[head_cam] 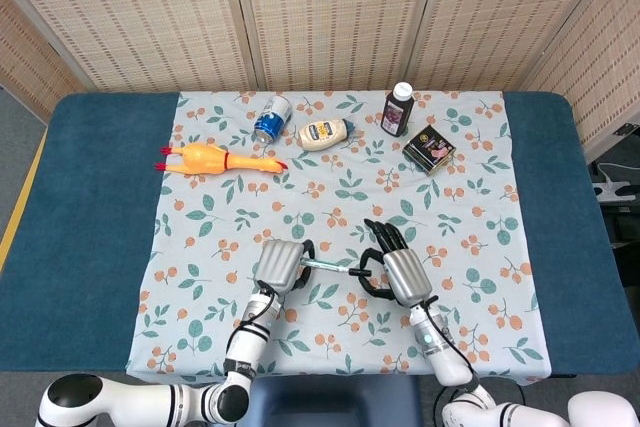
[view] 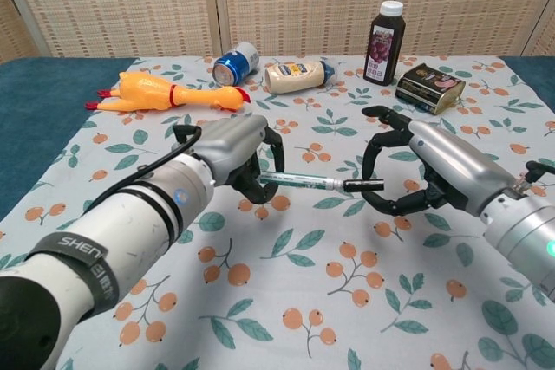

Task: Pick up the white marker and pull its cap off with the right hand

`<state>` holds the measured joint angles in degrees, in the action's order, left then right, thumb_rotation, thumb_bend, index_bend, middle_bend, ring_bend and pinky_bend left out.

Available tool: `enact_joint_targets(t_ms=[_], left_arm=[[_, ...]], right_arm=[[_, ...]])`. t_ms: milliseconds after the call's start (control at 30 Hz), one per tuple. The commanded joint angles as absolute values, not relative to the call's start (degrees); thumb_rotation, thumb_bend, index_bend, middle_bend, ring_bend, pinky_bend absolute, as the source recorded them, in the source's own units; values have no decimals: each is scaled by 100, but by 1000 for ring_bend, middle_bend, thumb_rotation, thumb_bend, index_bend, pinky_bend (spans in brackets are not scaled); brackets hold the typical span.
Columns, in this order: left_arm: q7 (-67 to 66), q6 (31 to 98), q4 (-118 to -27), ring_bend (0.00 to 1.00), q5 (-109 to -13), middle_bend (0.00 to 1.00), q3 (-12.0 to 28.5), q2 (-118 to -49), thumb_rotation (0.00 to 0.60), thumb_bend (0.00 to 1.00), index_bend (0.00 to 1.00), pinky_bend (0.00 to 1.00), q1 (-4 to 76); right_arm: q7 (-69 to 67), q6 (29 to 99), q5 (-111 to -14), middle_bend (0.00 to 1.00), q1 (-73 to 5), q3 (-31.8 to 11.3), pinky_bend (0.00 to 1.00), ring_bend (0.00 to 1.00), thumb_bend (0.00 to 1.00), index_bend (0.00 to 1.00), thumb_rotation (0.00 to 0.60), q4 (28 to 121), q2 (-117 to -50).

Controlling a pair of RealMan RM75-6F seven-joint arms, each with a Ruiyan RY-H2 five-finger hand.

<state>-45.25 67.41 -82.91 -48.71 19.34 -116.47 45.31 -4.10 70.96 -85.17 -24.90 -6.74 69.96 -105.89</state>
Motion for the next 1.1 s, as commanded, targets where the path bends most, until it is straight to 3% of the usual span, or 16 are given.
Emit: enact_joint_targets(t_ms=[33, 367, 700, 833, 967, 1100], left_arm=[[-4496, 6731, -8244, 1000, -4863, 1000, 1943, -11615, 600, 417, 644, 1000, 4551], [-4400, 6662, -8058, 1000, -4801, 1000, 1869, -11505, 600, 417, 644, 1000, 4591], [-4223, 6457, -7487, 1000, -4697, 1000, 1527, -11546, 600, 413, 604, 1000, 4452], [-4190, 6403, -7376, 1000, -4721, 1000, 1470, -11533, 600, 411, 524, 1000, 4436], [-4154, 6385, -7479, 1000, -4781, 1000, 1425, -11465, 600, 405, 405, 1000, 4409], [-4158, 6367, -7640, 1000, -4767, 1000, 1413, -11388, 600, 402, 326, 1000, 4390]], right_arm=[[-411, 7198, -8553, 23, -2431, -644, 0, 0, 317, 644, 600, 7090, -10477], [-460, 7641, -8677, 23, -2103, -470, 0, 0, 318, 644, 600, 7373, -9923], [-370, 6978, -8265, 23, -2181, -450, 0, 0, 318, 598, 600, 6953, -10026], [-217, 6768, -8135, 24, -2218, -448, 0, 0, 318, 477, 600, 6892, -10063], [130, 6601, -7969, 18, -2219, -441, 0, 0, 318, 260, 600, 7007, -10011], [382, 6645, -7901, 2, -2164, -438, 0, 0, 318, 168, 600, 7210, -9921]])
